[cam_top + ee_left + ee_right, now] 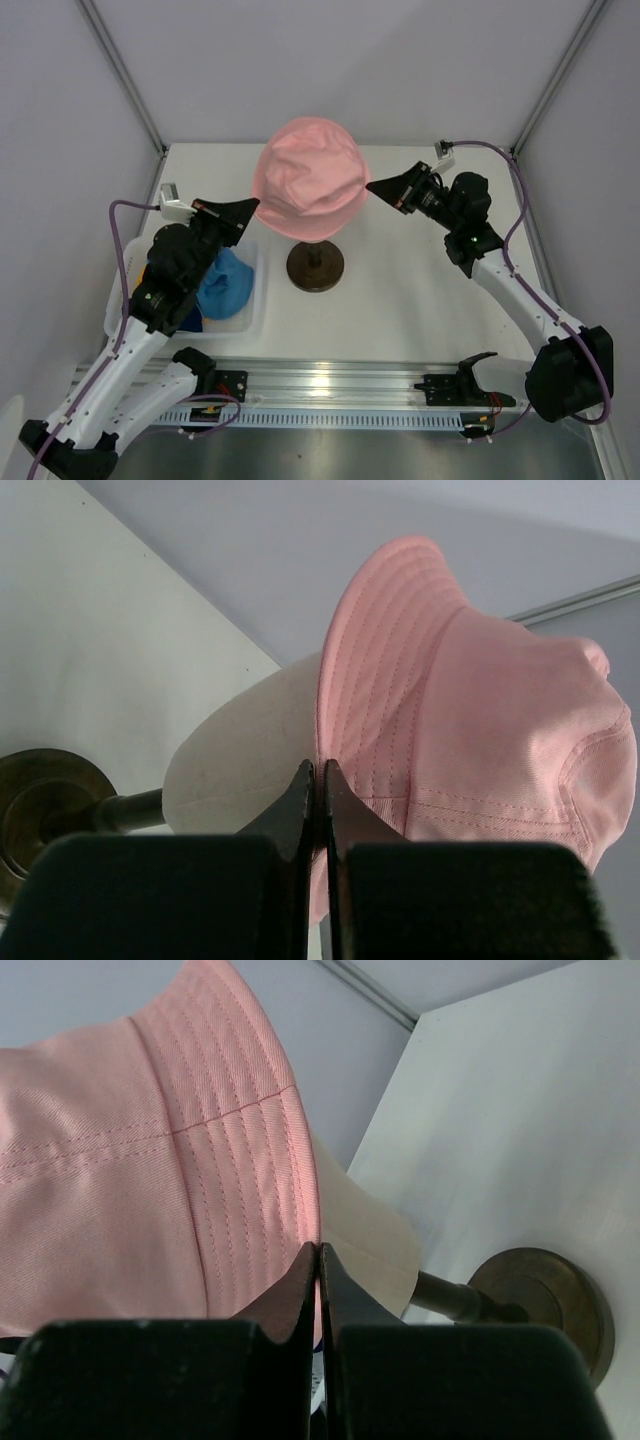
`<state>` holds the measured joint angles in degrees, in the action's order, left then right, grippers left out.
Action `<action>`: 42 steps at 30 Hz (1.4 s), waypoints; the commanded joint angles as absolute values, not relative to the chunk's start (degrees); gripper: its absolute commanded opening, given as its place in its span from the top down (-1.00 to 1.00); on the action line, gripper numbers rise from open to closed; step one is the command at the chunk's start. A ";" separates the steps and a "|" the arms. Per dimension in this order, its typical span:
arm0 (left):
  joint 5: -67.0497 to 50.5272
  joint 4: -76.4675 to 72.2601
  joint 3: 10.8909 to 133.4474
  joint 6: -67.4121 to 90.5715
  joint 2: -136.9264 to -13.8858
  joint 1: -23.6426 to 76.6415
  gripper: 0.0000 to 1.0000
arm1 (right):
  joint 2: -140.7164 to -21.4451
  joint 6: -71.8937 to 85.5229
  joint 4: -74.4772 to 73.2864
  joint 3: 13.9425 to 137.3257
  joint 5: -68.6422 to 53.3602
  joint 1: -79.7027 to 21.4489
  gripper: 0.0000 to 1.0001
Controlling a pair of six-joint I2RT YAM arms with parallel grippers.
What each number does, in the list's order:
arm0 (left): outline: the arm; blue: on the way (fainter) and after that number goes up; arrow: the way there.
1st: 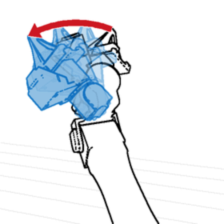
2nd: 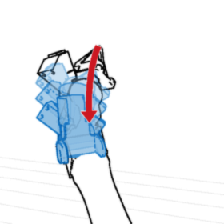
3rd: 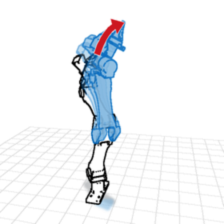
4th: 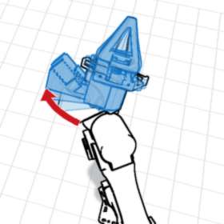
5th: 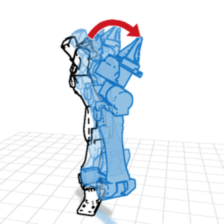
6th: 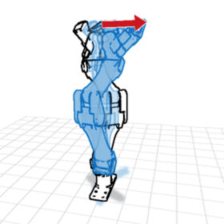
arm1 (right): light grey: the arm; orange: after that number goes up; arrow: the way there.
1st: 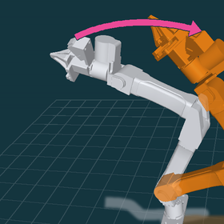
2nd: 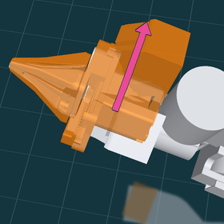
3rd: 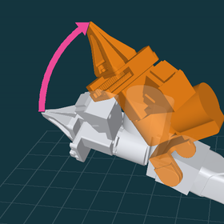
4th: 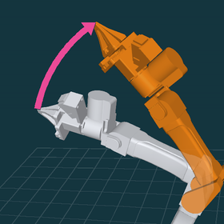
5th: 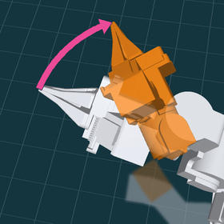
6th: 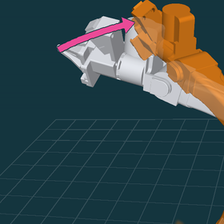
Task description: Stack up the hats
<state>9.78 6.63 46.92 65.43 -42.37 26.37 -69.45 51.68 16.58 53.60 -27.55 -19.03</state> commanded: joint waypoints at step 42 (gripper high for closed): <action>4.96 22.76 76.64 33.30 -50.70 24.20 -0.74 | -101.87 26.90 -16.26 102.31 -45.53 -19.16 1.00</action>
